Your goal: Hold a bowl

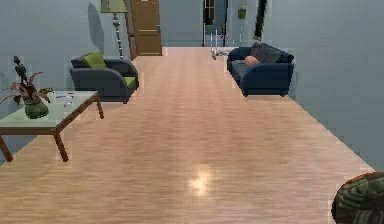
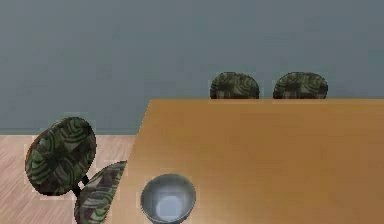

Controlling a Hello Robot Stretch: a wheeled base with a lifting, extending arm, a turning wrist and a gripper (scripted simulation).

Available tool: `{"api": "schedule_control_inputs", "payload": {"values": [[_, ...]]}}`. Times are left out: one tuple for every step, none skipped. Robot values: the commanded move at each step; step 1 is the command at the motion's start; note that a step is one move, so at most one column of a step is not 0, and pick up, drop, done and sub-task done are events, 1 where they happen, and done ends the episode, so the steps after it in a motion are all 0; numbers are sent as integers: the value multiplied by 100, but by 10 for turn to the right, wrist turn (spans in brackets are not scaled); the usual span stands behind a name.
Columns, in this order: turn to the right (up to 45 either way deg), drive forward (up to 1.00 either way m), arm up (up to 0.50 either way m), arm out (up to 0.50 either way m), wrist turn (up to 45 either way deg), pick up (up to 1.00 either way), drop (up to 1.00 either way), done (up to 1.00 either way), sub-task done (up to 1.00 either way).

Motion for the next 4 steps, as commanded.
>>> {"api": "schedule_control_inputs", "payload": {"values": [[0, 0, 50, 0, 0, 0, 0, 0, 0], [0, 0, 38, 0, 0, 0, 0, 0, 0], [0, 0, 0, 4, 0, 0, 0, 0, 0], [0, 0, 0, 0, 450, 0, 0, 0, 0]]}}
